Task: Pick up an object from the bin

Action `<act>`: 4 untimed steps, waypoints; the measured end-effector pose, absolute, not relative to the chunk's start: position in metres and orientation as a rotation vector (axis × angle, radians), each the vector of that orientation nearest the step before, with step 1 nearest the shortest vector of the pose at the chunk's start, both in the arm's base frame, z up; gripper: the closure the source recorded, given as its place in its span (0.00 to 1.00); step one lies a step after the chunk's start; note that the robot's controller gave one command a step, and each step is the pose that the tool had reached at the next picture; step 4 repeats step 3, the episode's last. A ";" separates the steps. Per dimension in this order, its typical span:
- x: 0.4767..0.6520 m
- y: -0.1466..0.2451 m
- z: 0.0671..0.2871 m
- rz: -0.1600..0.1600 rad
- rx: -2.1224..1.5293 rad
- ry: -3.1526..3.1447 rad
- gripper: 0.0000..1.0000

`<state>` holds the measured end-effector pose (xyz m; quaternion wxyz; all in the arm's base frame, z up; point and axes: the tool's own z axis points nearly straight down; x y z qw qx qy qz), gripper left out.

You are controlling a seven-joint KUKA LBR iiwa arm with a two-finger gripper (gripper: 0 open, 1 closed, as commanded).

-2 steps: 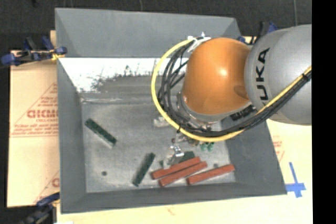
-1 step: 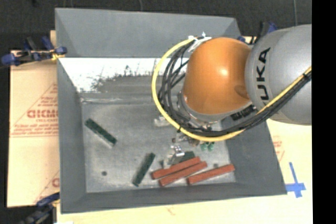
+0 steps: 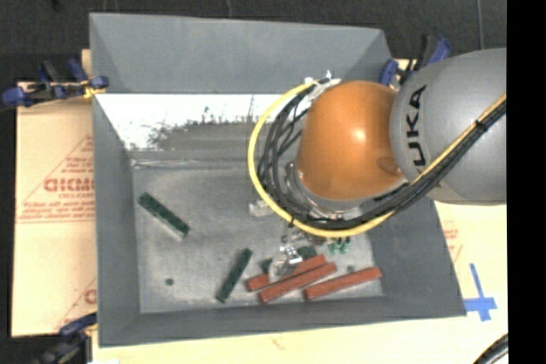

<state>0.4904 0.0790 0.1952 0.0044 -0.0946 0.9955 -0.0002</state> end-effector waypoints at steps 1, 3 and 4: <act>0.499 0.067 0.088 0.008 -0.386 3.102 1.00; 0.504 0.068 0.088 0.012 -0.378 3.079 0.00; 0.504 0.068 0.088 0.012 -0.378 3.079 0.00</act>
Offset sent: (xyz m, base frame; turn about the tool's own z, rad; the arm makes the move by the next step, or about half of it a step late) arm 0.0000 0.0000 0.0000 0.0000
